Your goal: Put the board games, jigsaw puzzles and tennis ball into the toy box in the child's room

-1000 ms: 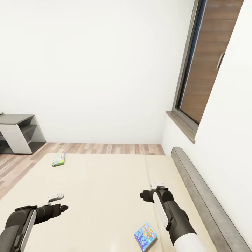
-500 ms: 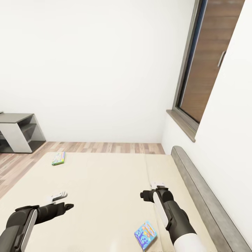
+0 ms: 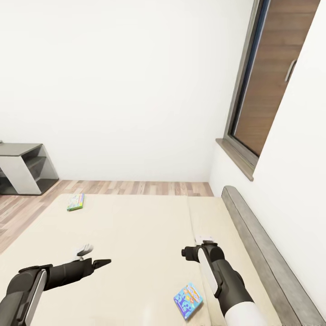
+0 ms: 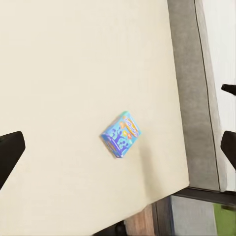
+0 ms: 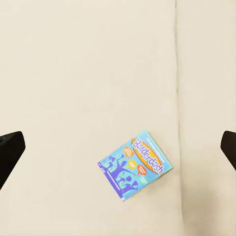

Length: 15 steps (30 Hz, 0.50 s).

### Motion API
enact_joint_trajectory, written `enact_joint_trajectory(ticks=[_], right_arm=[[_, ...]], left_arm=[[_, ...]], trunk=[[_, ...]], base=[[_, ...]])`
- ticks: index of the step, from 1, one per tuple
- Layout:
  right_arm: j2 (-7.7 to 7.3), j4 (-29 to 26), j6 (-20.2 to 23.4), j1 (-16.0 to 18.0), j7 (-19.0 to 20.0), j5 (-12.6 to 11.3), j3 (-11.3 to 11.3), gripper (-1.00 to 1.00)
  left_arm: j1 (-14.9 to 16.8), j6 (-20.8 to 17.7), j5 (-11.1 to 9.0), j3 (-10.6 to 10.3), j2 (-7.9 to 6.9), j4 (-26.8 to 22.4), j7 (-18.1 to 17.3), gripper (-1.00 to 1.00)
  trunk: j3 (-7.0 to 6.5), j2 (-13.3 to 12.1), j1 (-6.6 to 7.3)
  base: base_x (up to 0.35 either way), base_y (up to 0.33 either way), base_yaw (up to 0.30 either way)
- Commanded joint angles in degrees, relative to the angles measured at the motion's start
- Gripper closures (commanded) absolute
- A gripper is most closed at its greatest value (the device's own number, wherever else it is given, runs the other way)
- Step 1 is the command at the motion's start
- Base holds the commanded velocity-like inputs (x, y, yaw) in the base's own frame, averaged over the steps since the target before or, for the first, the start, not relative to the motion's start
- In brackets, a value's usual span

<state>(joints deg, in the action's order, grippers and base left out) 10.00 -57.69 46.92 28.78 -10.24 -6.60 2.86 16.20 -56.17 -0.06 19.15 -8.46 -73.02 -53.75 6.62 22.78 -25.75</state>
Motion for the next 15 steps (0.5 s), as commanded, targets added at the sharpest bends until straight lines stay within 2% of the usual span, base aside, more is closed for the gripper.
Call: enact_joint_trajectory(ticks=[1, 15], right_arm=[[0.0, -0.06, 0.18, 0.05, -0.56, -0.61, 0.06, -1.0], [0.0, -0.12, -0.06, 0.05, -0.46, -0.61, 0.09, -1.0]], left_arm=[[0.06, -0.46, 0.0, 0.07, -0.01, -0.02, -0.43, -1.0], [0.06, -0.44, -0.34, 0.24, -0.05, 0.07, -1.79, -1.0]], trunk=[[0.23, 0.13, -0.03], [1.54, 0.13, -0.03]], base=[[0.0, 0.0, 0.0], [0.0, 0.0, 0.0]])
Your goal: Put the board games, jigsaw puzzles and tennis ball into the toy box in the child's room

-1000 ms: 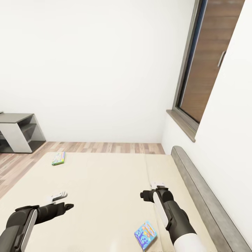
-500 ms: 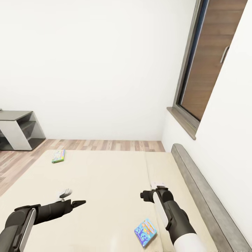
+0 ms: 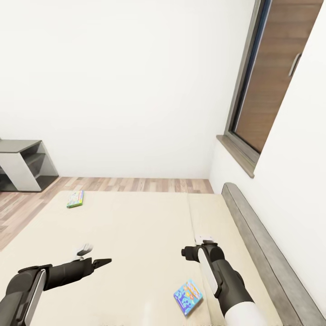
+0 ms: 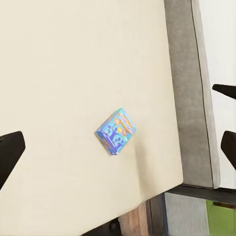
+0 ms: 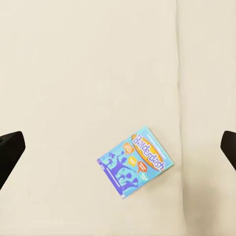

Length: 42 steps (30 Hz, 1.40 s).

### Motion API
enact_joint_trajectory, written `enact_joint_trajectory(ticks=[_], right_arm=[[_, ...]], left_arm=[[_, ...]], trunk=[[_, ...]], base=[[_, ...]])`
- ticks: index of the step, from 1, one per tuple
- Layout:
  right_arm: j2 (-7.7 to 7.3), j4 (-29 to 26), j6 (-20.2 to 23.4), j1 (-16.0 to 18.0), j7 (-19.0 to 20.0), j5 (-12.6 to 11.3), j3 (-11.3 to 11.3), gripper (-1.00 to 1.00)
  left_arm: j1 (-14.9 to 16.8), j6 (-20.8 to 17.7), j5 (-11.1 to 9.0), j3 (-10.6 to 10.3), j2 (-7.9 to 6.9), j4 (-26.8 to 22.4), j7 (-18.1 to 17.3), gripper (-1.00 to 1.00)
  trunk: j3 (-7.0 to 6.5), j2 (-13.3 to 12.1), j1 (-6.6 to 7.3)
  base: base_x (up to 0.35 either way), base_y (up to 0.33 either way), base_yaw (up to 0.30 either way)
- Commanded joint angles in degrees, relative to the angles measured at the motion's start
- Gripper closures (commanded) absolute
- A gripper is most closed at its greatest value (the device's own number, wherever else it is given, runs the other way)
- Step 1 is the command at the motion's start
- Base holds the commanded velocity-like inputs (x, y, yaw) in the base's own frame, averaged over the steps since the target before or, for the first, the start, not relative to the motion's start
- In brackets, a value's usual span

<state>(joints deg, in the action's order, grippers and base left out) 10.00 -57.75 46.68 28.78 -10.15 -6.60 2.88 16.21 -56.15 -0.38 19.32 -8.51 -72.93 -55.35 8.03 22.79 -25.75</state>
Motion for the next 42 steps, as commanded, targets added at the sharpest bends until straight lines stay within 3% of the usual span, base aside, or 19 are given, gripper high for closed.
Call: enact_joint_trajectory(ticks=[1, 8, 27, 42], right_arm=[[0.0, -0.05, 0.14, 0.05, -0.53, -0.6, 0.07, -1.0], [0.0, -0.06, 0.08, 0.05, -0.49, -0.61, 0.06, -1.0], [0.0, -0.04, 0.2, 0.05, -0.47, -0.64, 0.11, -1.0], [0.0, 0.01, 0.25, 0.05, -0.49, -0.62, 0.11, -1.0]], left_arm=[[0.05, -0.49, -0.04, 0.13, 0.0, -0.04, -0.47, -1.0], [0.05, -0.53, 0.07, -0.01, 0.01, -0.02, -2.49, -1.0], [0.05, -0.45, 0.44, -0.21, 0.59, -0.02, -2.76, -1.0], [0.05, -0.52, 0.01, -0.18, 0.09, -0.04, -5.14, -1.0]], trunk=[[0.22, 0.13, -0.03], [0.88, 0.13, -0.03], [2.66, 0.13, -0.03], [4.07, 0.13, -0.03]], base=[[0.0, 0.0, 0.0], [0.0, 0.0, 0.0], [0.0, 0.0, 0.0], [0.0, 0.0, 0.0]])
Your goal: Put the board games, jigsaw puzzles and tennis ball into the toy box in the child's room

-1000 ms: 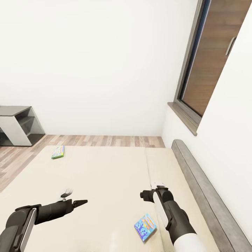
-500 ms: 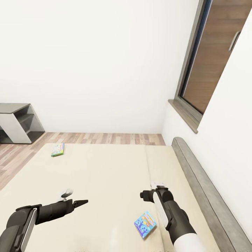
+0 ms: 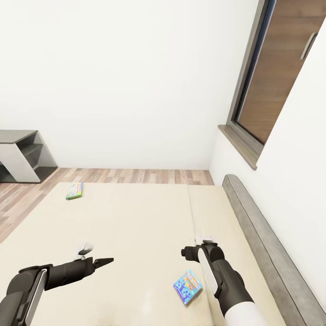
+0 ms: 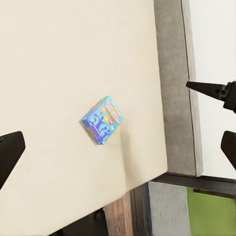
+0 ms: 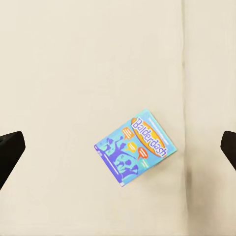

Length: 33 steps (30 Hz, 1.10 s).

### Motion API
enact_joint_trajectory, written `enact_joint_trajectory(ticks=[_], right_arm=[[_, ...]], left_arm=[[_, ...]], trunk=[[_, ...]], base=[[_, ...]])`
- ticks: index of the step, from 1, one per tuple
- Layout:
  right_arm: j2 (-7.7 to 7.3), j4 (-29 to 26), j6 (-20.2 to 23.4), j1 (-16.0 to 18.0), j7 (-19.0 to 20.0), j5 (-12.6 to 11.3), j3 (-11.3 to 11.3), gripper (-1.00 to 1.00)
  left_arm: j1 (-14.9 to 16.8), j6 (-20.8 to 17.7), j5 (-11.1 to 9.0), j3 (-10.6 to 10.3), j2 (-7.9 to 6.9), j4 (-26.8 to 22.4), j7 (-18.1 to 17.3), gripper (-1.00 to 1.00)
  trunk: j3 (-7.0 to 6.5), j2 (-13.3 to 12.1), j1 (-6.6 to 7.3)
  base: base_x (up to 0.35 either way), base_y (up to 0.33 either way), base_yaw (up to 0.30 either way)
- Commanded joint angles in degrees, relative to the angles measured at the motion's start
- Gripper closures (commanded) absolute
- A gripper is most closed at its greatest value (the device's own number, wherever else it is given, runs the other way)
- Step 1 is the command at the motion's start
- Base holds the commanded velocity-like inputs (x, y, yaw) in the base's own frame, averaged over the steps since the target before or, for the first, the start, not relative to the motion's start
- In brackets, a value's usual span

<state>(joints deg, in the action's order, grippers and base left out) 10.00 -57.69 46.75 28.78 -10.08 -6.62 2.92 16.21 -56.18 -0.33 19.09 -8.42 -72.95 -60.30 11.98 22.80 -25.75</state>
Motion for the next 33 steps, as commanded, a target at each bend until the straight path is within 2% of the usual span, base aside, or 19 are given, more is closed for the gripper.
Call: enact_joint_trajectory(ticks=[1, 33], right_arm=[[0.0, -0.06, 0.18, 0.04, -0.56, -0.62, 0.07, -1.0], [0.0, -0.06, 0.18, 0.04, -0.47, -0.59, 0.07, -1.0]], left_arm=[[0.05, -0.49, -0.02, 0.04, 0.0, -0.03, -0.27, -1.0], [0.05, -0.51, -0.02, 0.21, -0.1, -0.03, -0.65, -1.0]], trunk=[[0.21, 0.12, -0.03], [3.21, 0.12, -0.03]], base=[[0.0, 0.0, 0.0], [0.0, 0.0, 0.0]])
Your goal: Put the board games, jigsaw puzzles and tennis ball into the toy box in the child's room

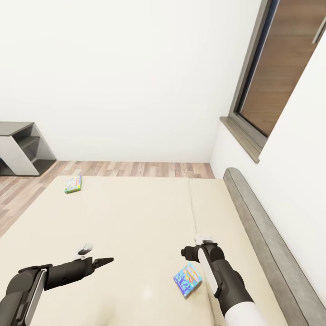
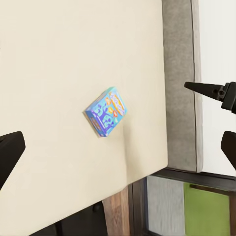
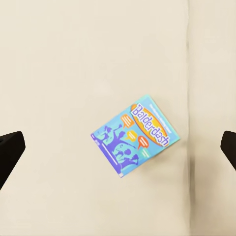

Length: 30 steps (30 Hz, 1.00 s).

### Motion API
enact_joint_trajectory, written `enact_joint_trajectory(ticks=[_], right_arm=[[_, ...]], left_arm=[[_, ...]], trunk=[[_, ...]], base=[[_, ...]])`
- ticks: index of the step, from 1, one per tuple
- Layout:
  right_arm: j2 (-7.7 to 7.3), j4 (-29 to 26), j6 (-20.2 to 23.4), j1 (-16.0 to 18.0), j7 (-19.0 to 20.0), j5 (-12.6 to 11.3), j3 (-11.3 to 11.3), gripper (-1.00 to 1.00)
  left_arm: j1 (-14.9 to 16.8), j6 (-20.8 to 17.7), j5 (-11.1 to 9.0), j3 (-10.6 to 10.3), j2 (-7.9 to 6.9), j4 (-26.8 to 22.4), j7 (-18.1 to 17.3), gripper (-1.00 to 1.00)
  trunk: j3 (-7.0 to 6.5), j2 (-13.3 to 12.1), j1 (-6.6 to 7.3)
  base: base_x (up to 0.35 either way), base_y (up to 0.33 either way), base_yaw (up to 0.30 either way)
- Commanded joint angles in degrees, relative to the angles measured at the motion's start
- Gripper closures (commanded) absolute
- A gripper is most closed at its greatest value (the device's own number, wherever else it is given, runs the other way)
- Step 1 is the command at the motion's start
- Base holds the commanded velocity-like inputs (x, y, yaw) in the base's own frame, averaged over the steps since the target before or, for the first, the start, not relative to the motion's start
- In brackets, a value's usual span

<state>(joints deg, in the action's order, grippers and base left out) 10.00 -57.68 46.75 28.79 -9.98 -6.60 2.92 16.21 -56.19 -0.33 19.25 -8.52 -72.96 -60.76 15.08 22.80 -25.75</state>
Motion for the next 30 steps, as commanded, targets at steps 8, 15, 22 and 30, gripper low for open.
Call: enact_joint_trajectory(ticks=[8, 15, 22, 30], right_arm=[[0.0, -0.06, 0.1, 0.04, -0.55, -0.61, 0.07, -1.0], [0.0, 0.0, 0.02, 0.04, -0.53, -0.61, 0.07, -1.0], [0.0, 0.1, -0.31, 0.04, -0.51, -0.61, 0.07, -1.0], [0.0, 0.11, -0.73, 0.04, -0.55, -0.61, 0.07, -1.0]], left_arm=[[0.05, -0.49, -0.02, 0.09, 0.0, -0.02, -0.2, -1.0], [0.05, -0.48, -0.02, 0.09, 0.0, -0.01, -0.16, -1.0], [0.05, -0.44, -0.01, 0.02, 0.03, 0.0, -0.15, -1.0], [0.05, -0.44, -0.01, 0.06, 0.02, -0.02, -0.15, -1.0]], trunk=[[0.86, 0.12, -0.03], [1.52, 0.12, -0.03], [2.18, 0.12, -0.03], [2.93, 0.12, -0.03]], base=[[0.0, 0.0, 0.0], [0.0, 0.0, 0.0], [0.0, 0.0, 0.0], [0.0, 0.0, 0.0]])
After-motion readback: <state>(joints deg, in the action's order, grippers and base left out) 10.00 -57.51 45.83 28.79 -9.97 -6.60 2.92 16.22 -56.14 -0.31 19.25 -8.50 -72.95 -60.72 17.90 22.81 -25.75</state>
